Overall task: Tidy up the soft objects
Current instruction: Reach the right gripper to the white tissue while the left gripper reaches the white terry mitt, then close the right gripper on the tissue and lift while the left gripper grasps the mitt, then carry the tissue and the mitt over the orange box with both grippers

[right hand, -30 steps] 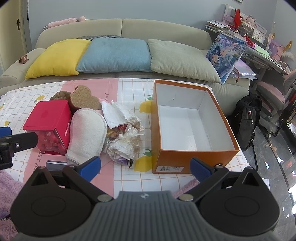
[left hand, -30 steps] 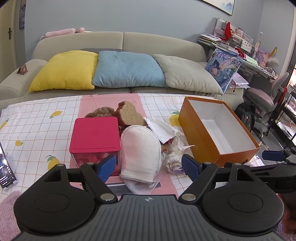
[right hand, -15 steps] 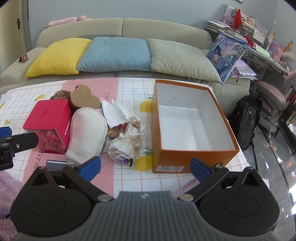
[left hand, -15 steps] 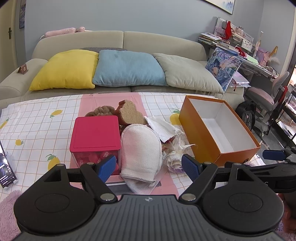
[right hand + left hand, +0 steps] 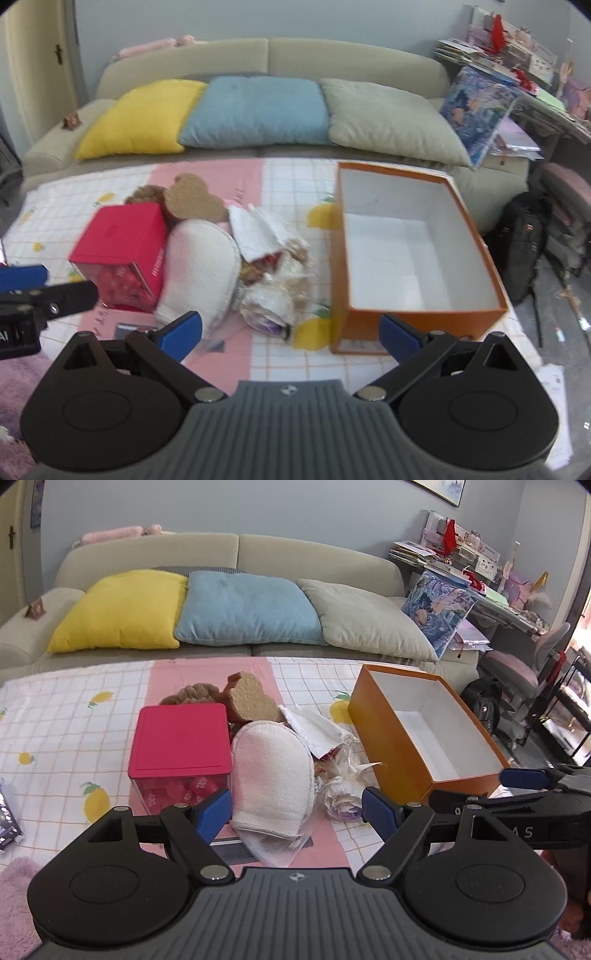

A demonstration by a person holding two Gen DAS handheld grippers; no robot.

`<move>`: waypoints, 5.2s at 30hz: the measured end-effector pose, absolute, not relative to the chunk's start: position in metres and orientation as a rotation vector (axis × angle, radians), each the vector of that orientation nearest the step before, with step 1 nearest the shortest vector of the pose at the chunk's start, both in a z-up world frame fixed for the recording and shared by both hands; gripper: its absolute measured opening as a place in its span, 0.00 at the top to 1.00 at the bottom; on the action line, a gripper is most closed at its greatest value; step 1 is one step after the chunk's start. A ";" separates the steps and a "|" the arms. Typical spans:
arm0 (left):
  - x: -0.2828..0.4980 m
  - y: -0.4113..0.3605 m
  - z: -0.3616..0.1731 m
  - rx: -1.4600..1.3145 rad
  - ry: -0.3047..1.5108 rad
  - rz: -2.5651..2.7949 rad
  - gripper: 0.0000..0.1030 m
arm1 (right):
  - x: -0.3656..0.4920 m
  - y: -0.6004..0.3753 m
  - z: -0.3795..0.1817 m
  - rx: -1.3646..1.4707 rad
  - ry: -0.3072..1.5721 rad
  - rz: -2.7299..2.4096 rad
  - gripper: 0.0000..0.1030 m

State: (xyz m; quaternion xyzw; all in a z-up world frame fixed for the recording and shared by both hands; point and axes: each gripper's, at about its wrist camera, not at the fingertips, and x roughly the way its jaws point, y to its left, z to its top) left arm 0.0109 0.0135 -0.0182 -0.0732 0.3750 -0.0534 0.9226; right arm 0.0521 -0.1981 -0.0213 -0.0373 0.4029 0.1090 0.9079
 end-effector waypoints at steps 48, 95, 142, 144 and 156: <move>0.196 -0.058 -0.141 0.214 1.105 -0.028 0.14 | 0.190 -0.192 -0.112 -0.377 0.684 0.515 0.62; 0.182 -0.045 -0.133 0.179 1.057 -0.010 0.71 | 0.266 -0.204 -0.087 0.104 0.884 0.514 0.92; 0.108 -0.005 -0.028 -0.123 0.810 -0.132 0.81 | 0.168 -0.294 0.016 0.320 0.607 0.456 0.93; 0.109 -0.004 -0.012 -0.151 0.774 -0.152 0.81 | 0.166 -0.296 0.027 0.311 0.584 0.459 0.93; 0.148 -0.061 0.043 -0.116 0.656 -0.339 0.81 | 0.155 -0.332 0.107 0.259 0.421 0.406 0.93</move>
